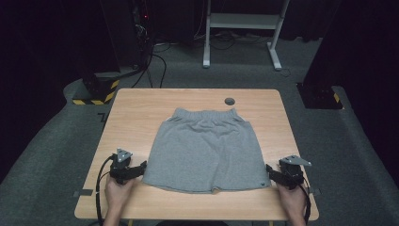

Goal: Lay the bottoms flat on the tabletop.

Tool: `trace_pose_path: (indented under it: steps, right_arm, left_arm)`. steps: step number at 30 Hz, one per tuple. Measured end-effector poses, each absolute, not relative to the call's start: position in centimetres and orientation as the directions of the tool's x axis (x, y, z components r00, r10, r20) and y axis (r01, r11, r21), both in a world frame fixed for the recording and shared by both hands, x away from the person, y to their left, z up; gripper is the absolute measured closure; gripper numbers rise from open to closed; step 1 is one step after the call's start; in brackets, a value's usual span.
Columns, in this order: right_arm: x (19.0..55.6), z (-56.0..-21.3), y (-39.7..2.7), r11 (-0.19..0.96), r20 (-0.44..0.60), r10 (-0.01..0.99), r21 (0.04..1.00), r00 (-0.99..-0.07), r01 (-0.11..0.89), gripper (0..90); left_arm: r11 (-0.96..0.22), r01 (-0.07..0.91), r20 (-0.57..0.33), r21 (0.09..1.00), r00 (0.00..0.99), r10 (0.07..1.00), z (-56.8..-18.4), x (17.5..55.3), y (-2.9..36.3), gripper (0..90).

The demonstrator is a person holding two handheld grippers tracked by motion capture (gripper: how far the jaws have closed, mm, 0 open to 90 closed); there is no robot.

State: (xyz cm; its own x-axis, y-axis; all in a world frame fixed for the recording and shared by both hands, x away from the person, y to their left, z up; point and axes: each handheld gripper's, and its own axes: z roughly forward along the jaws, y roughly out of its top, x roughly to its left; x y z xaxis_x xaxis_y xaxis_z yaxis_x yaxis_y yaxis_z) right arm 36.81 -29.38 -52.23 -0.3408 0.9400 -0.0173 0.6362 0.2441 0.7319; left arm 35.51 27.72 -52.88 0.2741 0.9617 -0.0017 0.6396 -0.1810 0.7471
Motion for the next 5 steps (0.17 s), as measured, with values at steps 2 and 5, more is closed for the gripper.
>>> trace_pose_path:
  steps: [2, 5]
  right_arm:
    - [36.82, -52.22, -29.39, 0.244, -0.017, 0.94, 0.731, -0.34, 0.638, 38.4]
    - [36.83, -52.22, -29.41, 0.245, -0.017, 0.94, 0.731, -0.342, 0.637, 38.2]
  left_arm:
    - [-0.181, 0.639, -0.002, 0.747, 0.274, 0.962, -52.88, 35.51, 27.71, 25.5]
    - [-0.182, 0.64, -0.001, 0.747, 0.275, 0.961, -52.87, 35.52, 27.71, 25.3]
